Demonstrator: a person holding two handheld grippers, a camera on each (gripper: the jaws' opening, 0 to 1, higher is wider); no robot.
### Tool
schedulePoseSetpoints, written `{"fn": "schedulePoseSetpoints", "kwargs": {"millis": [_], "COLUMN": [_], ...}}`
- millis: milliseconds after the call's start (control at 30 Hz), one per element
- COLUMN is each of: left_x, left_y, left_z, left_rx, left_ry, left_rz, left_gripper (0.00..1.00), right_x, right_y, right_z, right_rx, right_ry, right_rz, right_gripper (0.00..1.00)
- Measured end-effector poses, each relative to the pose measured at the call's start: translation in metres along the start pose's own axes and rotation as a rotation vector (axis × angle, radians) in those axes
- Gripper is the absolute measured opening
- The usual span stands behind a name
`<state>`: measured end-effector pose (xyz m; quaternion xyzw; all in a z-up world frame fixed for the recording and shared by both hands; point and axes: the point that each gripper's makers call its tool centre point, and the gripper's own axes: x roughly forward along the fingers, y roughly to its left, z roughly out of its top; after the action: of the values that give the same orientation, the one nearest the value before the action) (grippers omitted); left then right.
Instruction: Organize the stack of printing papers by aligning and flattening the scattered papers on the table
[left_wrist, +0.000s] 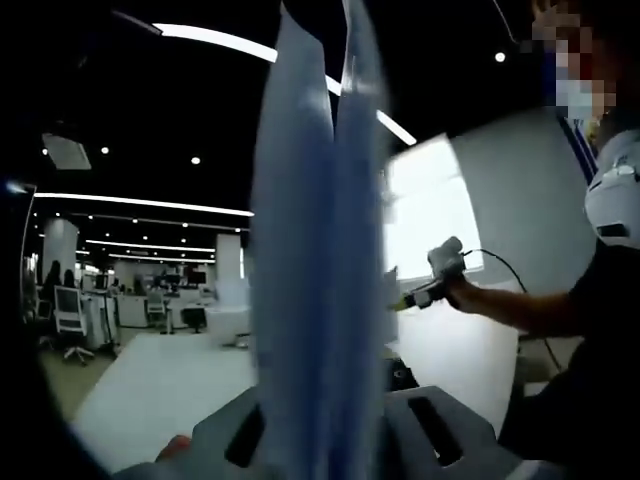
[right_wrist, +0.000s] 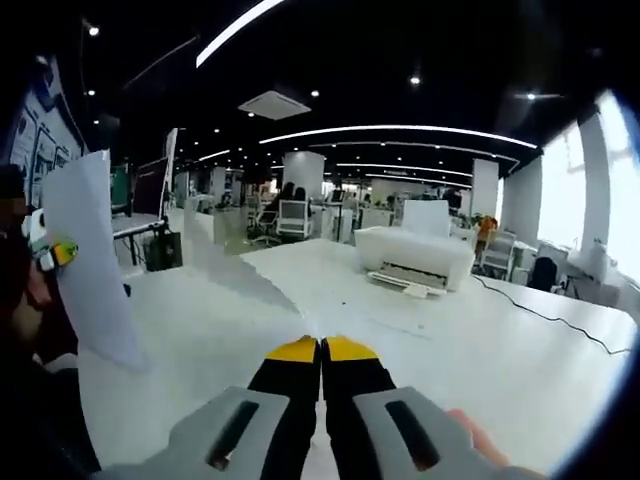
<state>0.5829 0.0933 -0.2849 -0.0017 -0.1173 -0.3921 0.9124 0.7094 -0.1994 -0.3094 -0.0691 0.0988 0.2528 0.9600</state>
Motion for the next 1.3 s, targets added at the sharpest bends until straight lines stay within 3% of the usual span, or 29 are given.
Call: {"fn": "schedulePoseSetpoints", "kwargs": {"millis": [167, 400, 700, 900, 1300], "left_x": [0.0, -0.001, 0.0, 0.001, 0.003], "left_y": [0.001, 0.0, -0.001, -0.001, -0.002], "left_z": [0.0, 0.0, 0.002, 0.002, 0.001], "left_rx": [0.0, 0.0, 0.002, 0.003, 0.0], "left_ry": [0.0, -0.001, -0.002, -0.002, -0.001], "left_rz": [0.001, 0.0, -0.003, -0.004, -0.008], "left_gripper": [0.06, 0.06, 0.06, 0.06, 0.06], "right_x": [-0.007, -0.021, -0.037, -0.047, -0.058], "right_y": [0.011, 0.028, 0.042, 0.062, 0.073], "right_z": [0.014, 0.026, 0.053, 0.061, 0.082], "right_rx": [-0.048, -0.105, -0.147, -0.192, -0.321], "right_ry": [0.014, 0.093, 0.073, 0.102, 0.183], "right_rz": [0.008, 0.048, 0.06, 0.071, 0.068], "right_gripper": [0.0, 0.0, 0.0, 0.0, 0.0]}}
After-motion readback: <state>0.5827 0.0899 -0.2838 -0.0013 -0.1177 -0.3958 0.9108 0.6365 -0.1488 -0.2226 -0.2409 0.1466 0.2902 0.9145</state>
